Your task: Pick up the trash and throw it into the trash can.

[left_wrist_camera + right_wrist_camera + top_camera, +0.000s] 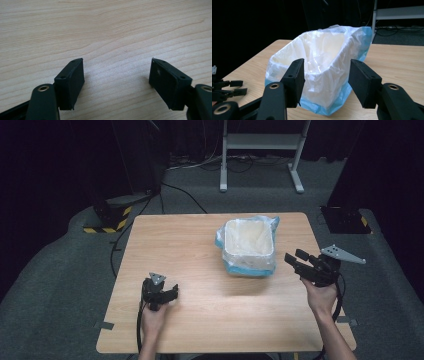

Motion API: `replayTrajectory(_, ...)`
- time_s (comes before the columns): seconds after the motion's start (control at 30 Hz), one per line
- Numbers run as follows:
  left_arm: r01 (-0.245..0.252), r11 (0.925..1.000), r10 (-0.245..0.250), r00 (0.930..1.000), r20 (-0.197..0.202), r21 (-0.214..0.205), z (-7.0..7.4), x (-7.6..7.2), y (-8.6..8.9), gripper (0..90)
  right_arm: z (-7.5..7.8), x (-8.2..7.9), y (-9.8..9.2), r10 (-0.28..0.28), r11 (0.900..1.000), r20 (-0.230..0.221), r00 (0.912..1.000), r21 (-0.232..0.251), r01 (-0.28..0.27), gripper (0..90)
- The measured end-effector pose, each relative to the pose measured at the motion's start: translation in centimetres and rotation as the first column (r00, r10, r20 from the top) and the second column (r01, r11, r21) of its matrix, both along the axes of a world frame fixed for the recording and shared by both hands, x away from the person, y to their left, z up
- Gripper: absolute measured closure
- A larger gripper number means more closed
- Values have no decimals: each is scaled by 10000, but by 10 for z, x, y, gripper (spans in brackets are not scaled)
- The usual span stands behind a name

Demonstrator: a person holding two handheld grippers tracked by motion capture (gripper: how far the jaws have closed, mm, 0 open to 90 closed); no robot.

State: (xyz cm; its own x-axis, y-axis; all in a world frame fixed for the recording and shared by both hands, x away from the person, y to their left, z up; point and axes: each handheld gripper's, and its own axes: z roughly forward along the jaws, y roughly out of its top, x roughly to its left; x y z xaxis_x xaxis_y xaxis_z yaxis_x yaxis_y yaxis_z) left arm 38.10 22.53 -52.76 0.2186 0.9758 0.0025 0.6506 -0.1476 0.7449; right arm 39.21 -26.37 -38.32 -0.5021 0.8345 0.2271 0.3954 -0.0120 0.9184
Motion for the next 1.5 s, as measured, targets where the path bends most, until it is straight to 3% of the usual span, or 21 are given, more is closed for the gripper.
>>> replayTrajectory(0.5, 1, 10000, -1, 10000, 1, 1, 0, 0, 0, 278, -31, -5, -2, -63, 9999, -367, 9993, -133, 59, 472)
replayTrajectory(1.1, 10, 10000, -10, 10000, -4, 4, 0, 0, 0, 278, -70, 5, -6, -761, 9929, -1051, 9915, -992, 657, 483)
replayTrajectory(1.5, -2, 10000, 2, 10000, -1, 3, 0, 0, 0, 278, -90, 17, -3, -1255, 9787, -1460, 9813, -1803, 984, 487)
